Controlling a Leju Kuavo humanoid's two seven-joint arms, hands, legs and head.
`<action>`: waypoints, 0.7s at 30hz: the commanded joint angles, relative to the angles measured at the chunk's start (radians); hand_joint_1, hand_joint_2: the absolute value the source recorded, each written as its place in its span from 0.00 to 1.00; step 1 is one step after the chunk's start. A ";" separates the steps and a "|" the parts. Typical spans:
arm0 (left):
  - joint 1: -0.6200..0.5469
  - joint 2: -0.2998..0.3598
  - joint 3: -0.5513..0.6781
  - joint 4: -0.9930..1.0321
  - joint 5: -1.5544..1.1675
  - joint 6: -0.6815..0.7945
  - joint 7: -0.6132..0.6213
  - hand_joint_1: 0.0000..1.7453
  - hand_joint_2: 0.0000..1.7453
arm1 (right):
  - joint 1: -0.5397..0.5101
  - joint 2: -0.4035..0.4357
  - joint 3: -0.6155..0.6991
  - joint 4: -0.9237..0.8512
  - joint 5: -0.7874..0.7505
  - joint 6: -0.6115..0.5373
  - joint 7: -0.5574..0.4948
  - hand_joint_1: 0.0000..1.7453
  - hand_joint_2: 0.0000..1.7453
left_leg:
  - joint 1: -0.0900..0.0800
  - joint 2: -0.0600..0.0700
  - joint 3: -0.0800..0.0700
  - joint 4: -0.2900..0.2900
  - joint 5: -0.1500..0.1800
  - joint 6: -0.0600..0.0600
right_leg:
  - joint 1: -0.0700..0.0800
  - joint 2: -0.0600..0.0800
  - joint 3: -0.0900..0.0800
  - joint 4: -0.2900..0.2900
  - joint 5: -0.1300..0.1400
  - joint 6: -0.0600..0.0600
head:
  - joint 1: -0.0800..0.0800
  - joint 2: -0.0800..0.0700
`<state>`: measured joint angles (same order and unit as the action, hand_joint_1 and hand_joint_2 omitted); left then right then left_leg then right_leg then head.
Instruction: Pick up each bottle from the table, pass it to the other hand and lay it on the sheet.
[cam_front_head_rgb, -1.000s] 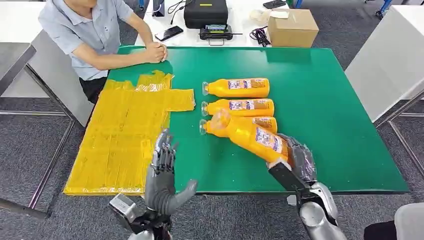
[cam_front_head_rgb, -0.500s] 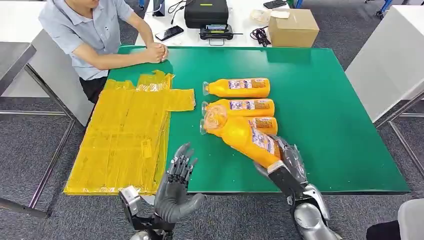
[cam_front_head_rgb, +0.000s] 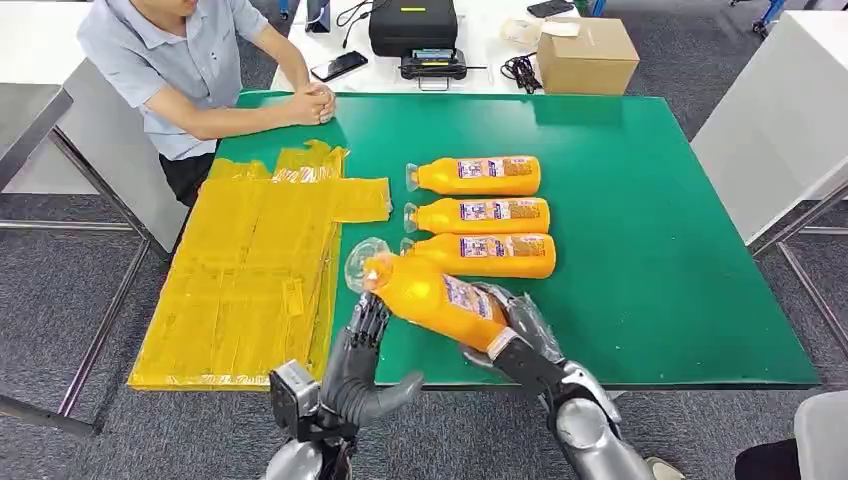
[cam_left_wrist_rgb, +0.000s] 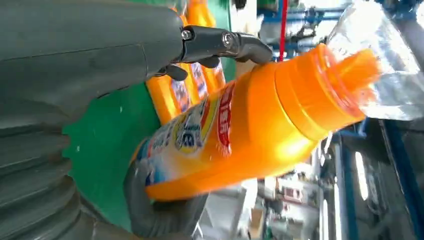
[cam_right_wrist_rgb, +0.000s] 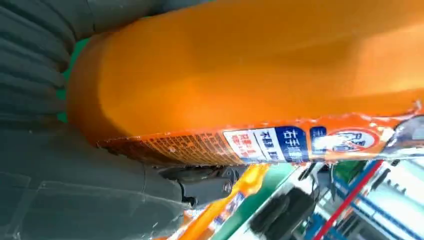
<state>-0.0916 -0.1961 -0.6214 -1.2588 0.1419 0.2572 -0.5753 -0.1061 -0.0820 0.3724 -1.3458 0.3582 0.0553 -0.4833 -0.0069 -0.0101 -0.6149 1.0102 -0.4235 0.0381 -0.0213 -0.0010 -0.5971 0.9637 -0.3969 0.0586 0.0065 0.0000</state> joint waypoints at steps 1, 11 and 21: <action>-0.076 -0.021 0.017 0.130 -0.027 0.039 -0.017 0.00 1.00 | -0.069 -0.004 0.103 0.114 0.005 0.011 0.000 1.00 1.00 | 0.001 0.002 0.003 -0.001 -0.001 -0.002 | 0.001 0.001 0.003 -0.001 0.000 -0.002 | 0.000 0.000; -0.088 -0.027 0.016 0.135 -0.058 0.074 -0.028 0.00 1.00 | -0.085 -0.003 0.141 0.135 0.021 0.012 -0.001 1.00 1.00 | 0.001 0.002 0.002 0.000 -0.001 -0.001 | 0.001 0.001 0.002 -0.001 0.000 -0.002 | 0.000 0.000; -0.103 -0.037 0.023 0.165 -0.007 0.032 -0.020 0.00 1.00 | -0.101 0.000 0.176 0.125 0.024 0.012 -0.002 1.00 1.00 | 0.001 0.001 0.004 0.000 -0.001 -0.002 | 0.001 0.000 0.004 -0.001 -0.001 -0.002 | 0.000 0.000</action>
<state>-0.1500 -0.2312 -0.5962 -1.1711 0.1305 0.2975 -0.5959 -0.1560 -0.0793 0.4937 -1.2833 0.3800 0.0652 -0.4879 -0.0067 -0.0103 -0.6148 1.0102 -0.4235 0.0381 -0.0211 -0.0012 -0.5972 0.9637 -0.3969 0.0586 0.0065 0.0000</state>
